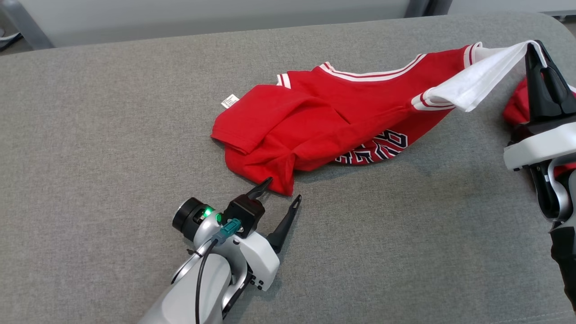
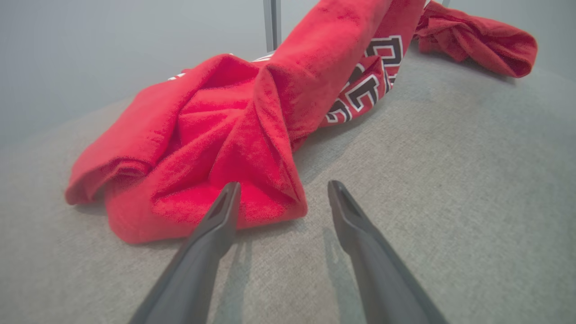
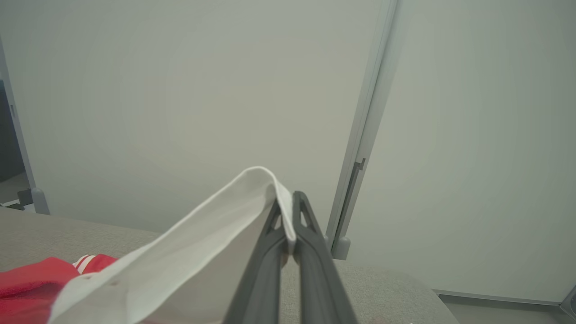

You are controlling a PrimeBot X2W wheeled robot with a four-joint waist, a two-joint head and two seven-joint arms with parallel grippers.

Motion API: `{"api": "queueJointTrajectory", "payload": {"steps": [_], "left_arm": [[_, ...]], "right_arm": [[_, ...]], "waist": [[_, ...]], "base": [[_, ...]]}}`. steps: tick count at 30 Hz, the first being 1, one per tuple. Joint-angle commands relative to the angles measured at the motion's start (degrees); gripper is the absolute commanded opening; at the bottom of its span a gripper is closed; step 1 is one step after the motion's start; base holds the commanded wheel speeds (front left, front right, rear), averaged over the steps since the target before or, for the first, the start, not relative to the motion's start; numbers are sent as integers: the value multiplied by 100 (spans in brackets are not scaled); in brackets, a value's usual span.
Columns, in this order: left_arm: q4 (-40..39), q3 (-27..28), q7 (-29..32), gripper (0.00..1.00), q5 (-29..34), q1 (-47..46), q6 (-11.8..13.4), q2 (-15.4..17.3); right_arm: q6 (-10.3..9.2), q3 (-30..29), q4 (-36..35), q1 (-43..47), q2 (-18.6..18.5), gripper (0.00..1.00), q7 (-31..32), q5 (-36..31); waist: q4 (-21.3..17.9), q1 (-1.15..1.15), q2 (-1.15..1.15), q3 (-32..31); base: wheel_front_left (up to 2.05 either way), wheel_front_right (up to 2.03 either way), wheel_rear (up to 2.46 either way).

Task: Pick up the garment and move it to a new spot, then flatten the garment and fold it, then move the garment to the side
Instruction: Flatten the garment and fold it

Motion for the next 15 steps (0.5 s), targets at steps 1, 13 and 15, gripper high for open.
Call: {"api": "queueJointTrajectory", "payload": {"steps": [1, 13, 15], "left_arm": [[-186, 5, -34, 100, -182, -46, 154, 22], [107, -150, -34, 100, -792, -326, 828, 20], [81, -178, -34, 100, -891, -364, 868, 20]], "right_arm": [[0, 75, -93, -121, -23, 0, -86, -63], [0, 250, -32, -249, 229, 0, -112, -3], [0, 282, -16, -259, 270, 0, -116, 22]], "waist": [[-30, 0, 0, 6], [-339, 0, 0, 105], [-377, 0, 0, 119]], "base": [[0, 0, 0], [0, 0, 0], [0, 0, 0]]}}
